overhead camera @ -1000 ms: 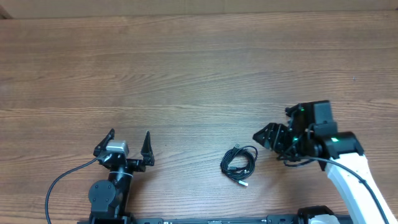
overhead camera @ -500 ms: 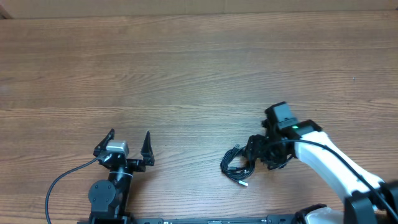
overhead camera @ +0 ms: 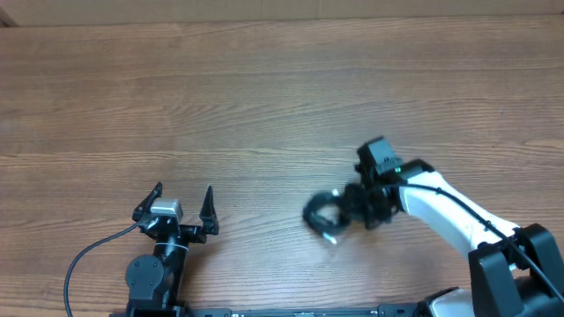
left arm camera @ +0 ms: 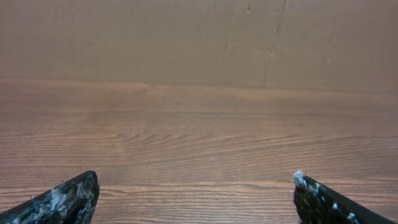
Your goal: Untangle cables
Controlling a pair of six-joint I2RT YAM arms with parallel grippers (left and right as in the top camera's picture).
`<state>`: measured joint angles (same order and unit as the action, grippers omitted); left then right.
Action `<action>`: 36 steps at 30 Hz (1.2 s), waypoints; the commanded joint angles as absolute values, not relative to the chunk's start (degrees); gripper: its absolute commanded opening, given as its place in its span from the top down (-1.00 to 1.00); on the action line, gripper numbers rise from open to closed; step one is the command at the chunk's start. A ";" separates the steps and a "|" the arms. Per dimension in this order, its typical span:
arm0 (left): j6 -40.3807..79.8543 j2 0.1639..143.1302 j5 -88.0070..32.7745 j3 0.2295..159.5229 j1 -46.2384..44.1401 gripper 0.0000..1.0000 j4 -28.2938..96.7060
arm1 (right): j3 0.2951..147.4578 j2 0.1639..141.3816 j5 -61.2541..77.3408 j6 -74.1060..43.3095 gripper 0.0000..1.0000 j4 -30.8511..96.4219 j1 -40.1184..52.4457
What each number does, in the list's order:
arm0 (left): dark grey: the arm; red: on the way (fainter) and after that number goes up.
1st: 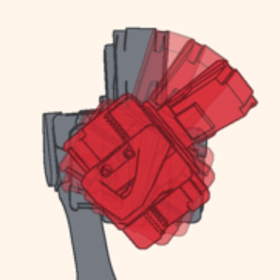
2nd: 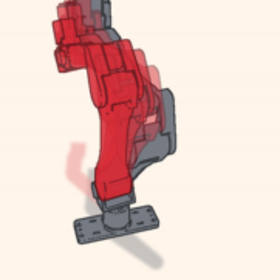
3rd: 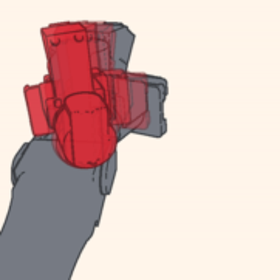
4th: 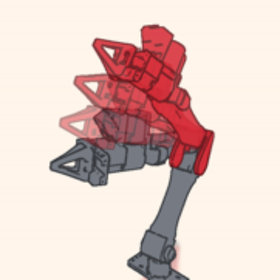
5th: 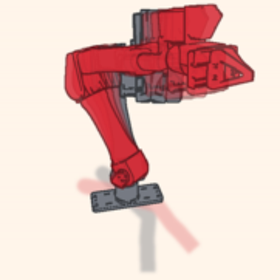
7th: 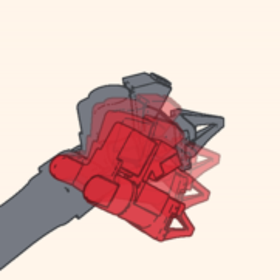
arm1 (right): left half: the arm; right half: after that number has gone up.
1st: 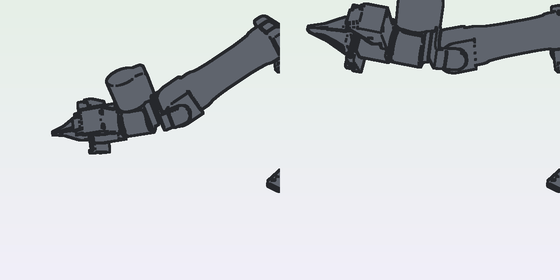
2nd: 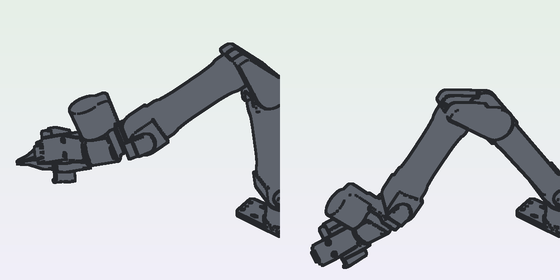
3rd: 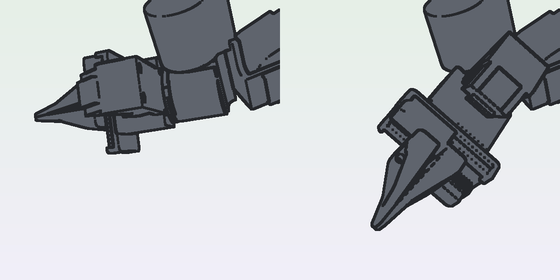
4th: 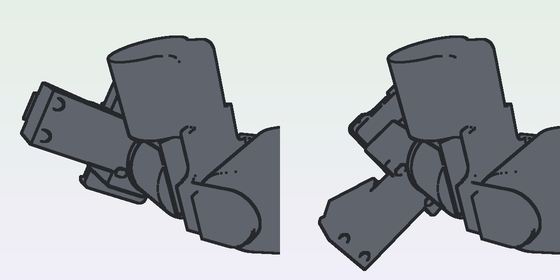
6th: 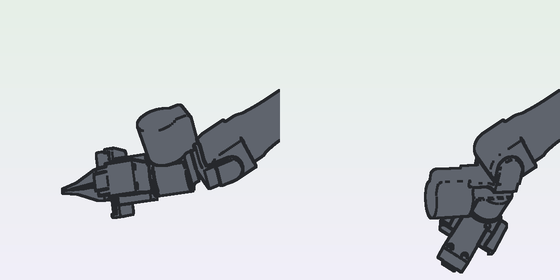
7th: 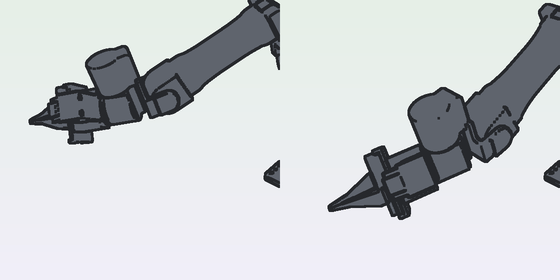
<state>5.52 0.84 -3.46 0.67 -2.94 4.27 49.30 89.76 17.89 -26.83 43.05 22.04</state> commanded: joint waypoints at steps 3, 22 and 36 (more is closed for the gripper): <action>4.25 0.32 -4.03 0.27 -2.63 -0.99 4.21 | 58.30 89.38 23.20 -16.34 0.92 41.43 22.24; 5.30 0.32 -5.43 0.27 -2.66 -0.99 1.98 | 66.52 88.55 24.05 -13.43 -1.00 43.22 19.16; 3.60 13.19 -13.80 19.31 -2.68 -0.99 14.04 | 76.84 83.24 24.10 -13.67 -1.00 56.69 6.66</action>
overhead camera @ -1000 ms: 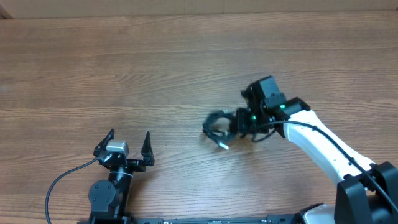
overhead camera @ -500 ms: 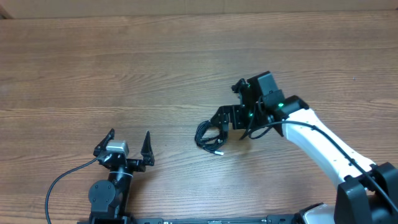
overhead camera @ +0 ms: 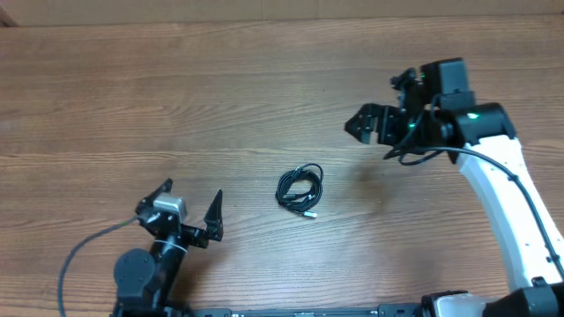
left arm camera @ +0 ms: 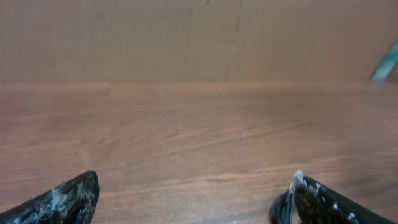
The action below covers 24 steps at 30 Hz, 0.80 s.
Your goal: Untangle cables
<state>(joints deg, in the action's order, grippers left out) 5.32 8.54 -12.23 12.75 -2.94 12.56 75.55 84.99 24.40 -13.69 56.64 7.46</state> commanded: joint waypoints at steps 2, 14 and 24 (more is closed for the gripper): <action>3.60 19.03 -14.22 24.34 -2.68 -0.99 17.12 | 76.84 83.22 24.14 -13.67 -1.00 56.77 6.68; 3.25 59.75 -22.28 61.54 -4.25 -0.99 45.10 | 76.84 83.26 24.12 -13.67 -0.99 58.28 6.68; 2.83 81.87 -40.69 67.40 -9.30 -0.93 43.27 | 76.84 83.26 24.12 -13.65 -1.00 59.31 6.68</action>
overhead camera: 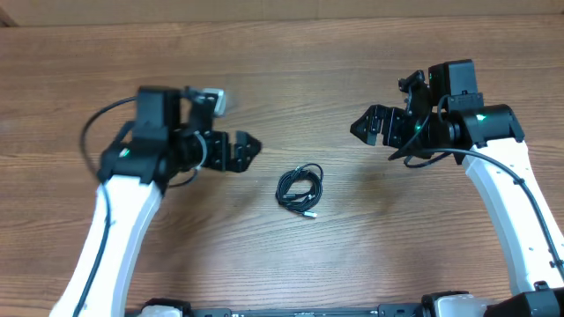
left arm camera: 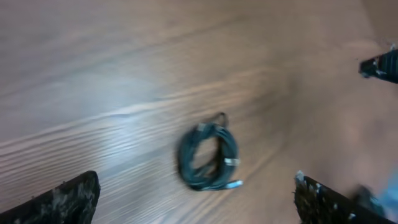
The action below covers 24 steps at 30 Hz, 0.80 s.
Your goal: Untangle cables
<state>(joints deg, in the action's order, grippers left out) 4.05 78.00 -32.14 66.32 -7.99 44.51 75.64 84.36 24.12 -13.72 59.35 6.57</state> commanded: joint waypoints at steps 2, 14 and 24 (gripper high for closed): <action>1.19 85.32 -39.40 67.40 -11.16 -0.74 43.05 | 76.84 83.26 24.12 -13.65 -1.00 59.40 6.68; -0.08 102.08 -17.37 67.40 -24.60 -0.25 40.18 | 76.84 83.26 24.10 -13.65 -1.00 59.61 6.68; -0.05 108.75 -16.97 67.40 -24.69 0.07 37.43 | 76.84 83.26 24.08 -13.65 -1.00 59.70 6.68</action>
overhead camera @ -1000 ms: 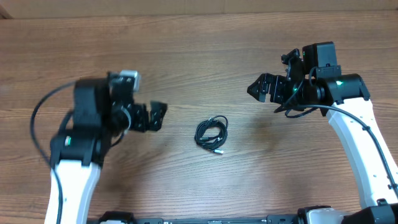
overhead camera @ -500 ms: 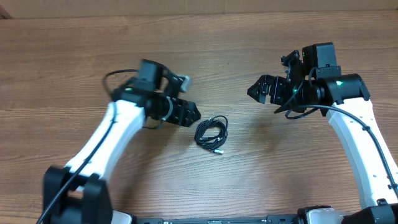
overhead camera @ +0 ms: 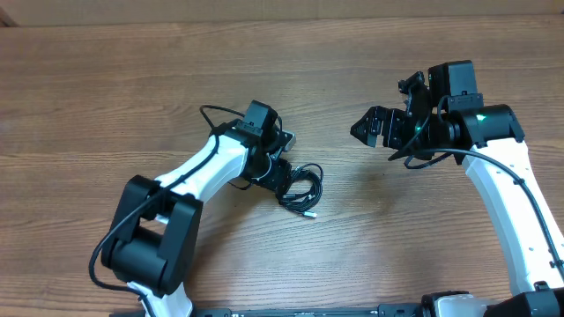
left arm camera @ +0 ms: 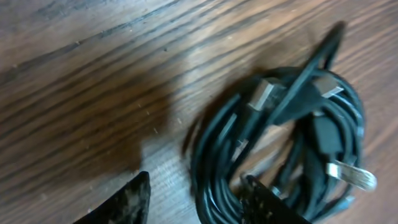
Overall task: Untangle cables
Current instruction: 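Reach the left gripper to the bundle and grasp it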
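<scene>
A black cable, wound into a small tangled coil (overhead camera: 300, 189), lies on the wooden table (overhead camera: 106, 97) near the middle. In the left wrist view the coil (left arm camera: 280, 143) fills the right half, a silver USB plug (left arm camera: 351, 174) at its lower right. My left gripper (overhead camera: 280, 179) is down at the coil's left side. Its fingers (left arm camera: 134, 199) straddle the coil's left strands with a gap still showing, so the left gripper (left arm camera: 194, 183) is open. My right gripper (overhead camera: 363, 126) hangs above the table to the coil's upper right, jaws apart, holding nothing.
The left arm's own black lead (overhead camera: 216, 113) loops above its wrist. The white right arm (overhead camera: 502, 202) runs down the right side of the table. Bare wood surrounds the coil.
My left gripper has moved from up at the coil's upper left down onto the coil's left edge, and its jaws stand narrower. Coil and right arm have not moved.
First my right gripper was low at the table's middle right with the dark coil at its tip, the left arm parked at the front. Then the coil lay free and the right arm was raised. The left arm stood above the table, and now is at the coil.
</scene>
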Controlling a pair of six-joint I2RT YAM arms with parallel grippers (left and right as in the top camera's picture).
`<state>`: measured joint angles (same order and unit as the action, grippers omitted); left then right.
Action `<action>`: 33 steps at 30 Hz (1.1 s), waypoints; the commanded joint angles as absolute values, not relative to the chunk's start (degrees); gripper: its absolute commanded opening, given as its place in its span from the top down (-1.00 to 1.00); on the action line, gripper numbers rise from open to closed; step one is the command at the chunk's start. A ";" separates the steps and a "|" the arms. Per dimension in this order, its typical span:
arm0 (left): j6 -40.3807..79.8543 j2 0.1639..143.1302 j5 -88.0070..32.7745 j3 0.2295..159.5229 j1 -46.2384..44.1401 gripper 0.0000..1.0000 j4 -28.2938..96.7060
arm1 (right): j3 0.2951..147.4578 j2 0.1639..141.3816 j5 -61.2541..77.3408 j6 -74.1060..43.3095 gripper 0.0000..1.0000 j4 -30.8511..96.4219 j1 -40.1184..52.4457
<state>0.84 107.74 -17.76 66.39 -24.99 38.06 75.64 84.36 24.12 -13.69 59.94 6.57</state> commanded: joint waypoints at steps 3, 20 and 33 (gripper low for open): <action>-0.08 108.79 -17.52 67.40 -24.97 0.09 36.51 | 76.84 83.26 24.08 -13.63 -1.00 59.68 6.68; -0.03 116.01 -25.17 66.59 -25.65 0.59 35.35 | 76.84 83.26 24.08 -13.63 -1.00 59.75 6.68; 2.96 110.69 -16.51 78.94 -18.28 0.92 49.23 | 76.82 83.35 25.74 -13.67 -1.00 59.70 6.68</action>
